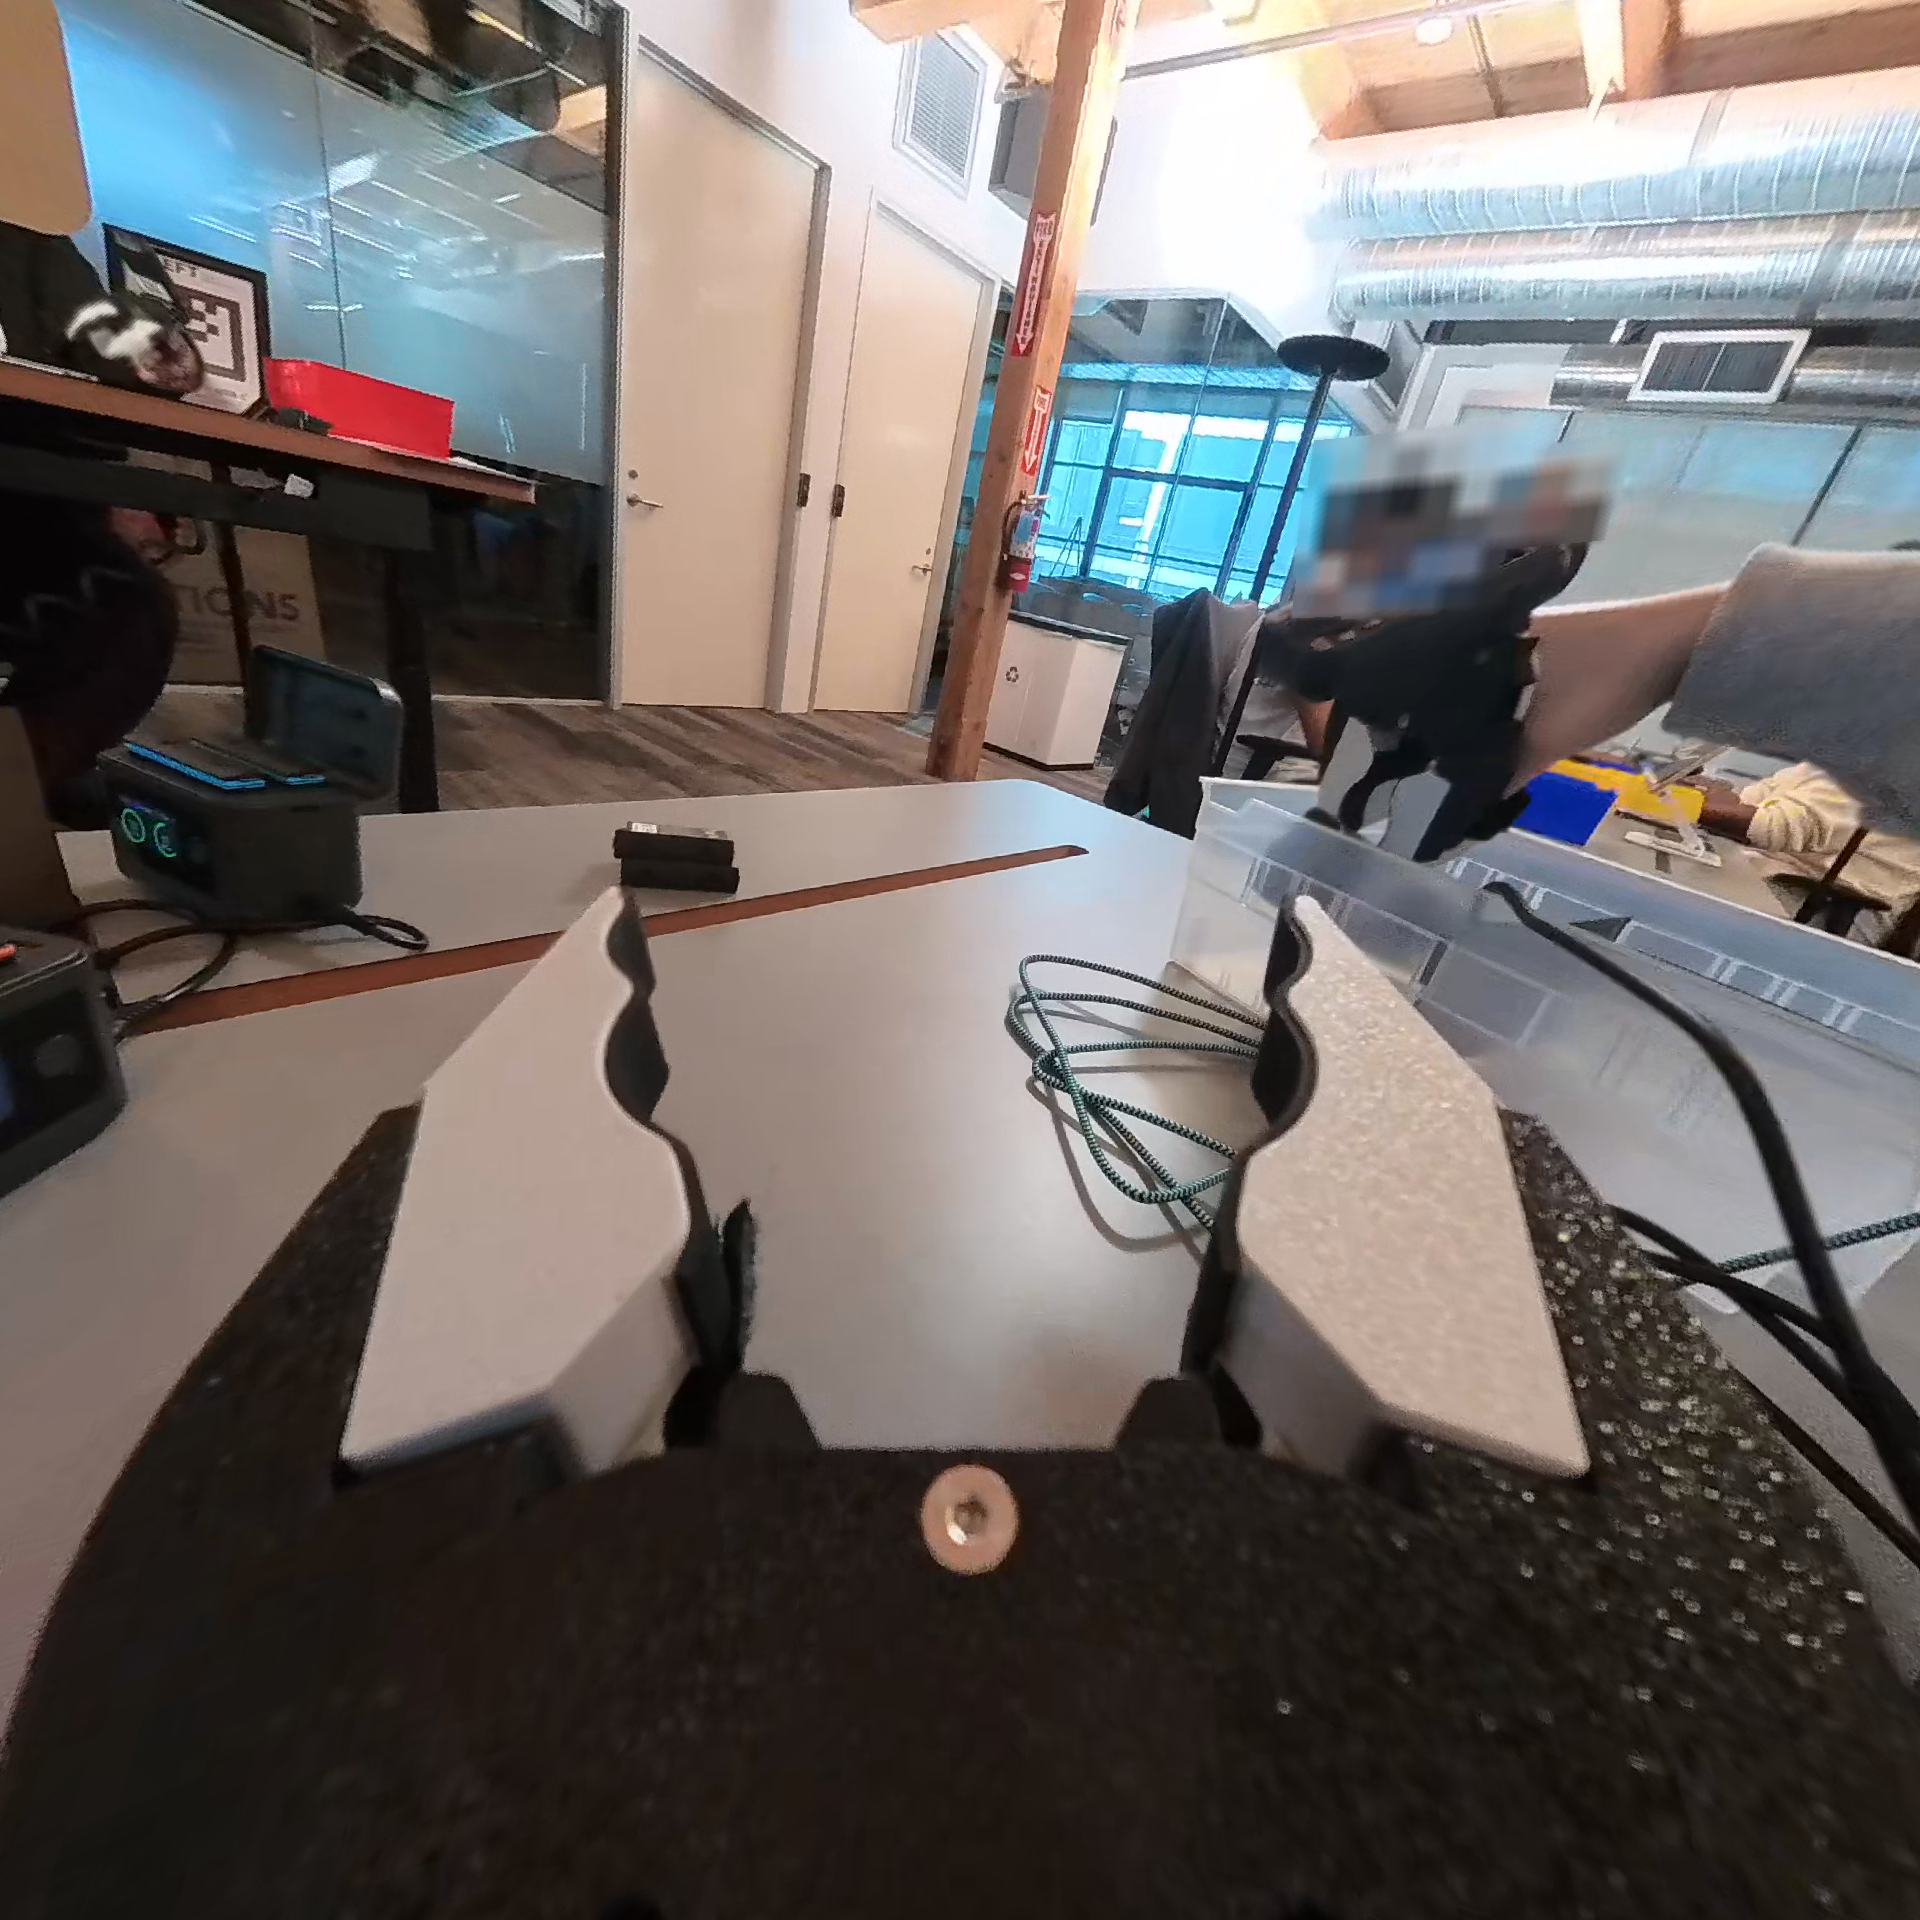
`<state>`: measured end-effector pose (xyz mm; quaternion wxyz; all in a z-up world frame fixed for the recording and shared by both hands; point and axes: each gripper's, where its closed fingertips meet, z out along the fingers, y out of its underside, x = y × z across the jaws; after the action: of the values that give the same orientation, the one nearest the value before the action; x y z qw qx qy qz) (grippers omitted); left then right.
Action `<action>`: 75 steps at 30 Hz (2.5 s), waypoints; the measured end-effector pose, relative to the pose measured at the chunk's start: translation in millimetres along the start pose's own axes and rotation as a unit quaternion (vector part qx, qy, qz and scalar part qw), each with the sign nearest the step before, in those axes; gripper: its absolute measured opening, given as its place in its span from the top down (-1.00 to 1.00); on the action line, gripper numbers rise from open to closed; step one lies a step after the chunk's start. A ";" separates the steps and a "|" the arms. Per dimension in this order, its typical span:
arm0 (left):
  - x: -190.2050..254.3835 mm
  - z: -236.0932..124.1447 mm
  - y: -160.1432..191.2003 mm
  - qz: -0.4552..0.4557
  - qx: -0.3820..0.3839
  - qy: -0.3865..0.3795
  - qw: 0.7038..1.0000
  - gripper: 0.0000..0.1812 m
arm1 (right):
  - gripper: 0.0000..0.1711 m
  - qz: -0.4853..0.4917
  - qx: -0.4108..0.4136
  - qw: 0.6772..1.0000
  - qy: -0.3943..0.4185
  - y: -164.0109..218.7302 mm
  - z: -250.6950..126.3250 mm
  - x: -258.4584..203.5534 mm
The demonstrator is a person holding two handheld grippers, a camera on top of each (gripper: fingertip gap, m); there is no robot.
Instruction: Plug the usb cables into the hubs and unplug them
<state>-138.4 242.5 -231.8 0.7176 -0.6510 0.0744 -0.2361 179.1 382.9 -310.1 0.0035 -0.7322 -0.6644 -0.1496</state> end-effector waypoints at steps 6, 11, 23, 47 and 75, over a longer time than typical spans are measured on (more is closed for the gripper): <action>0.0 0.5 0.8 0.000 -0.002 0.001 1.000 -0.25 | 0.31 0.015 -0.028 0.996 0.083 18.4 -35.5 20.9; 0.9 1.1 1.7 0.006 -0.005 -0.001 1.000 -0.21 | 0.07 0.010 0.091 0.984 0.156 -2.1 -119.6 2.8; 0.8 0.9 1.4 -0.007 -0.004 0.003 1.000 -0.17 | -0.84 -0.244 0.183 0.952 0.002 -117.4 -90.4 -226.7; 4.9 1.9 2.7 -0.016 -0.009 0.017 1.000 -0.11 | 0.92 -0.155 0.140 0.973 -0.099 -146.0 -37.4 -192.8; 7.0 0.9 2.8 -0.021 -0.007 0.025 0.999 0.00 | 0.94 0.050 0.118 0.848 0.515 68.4 -172.6 63.6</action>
<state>-131.2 240.4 -233.0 0.7055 -0.6517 0.0802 -0.2667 213.3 401.5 -117.7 0.4386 -0.5764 -0.5428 -0.4251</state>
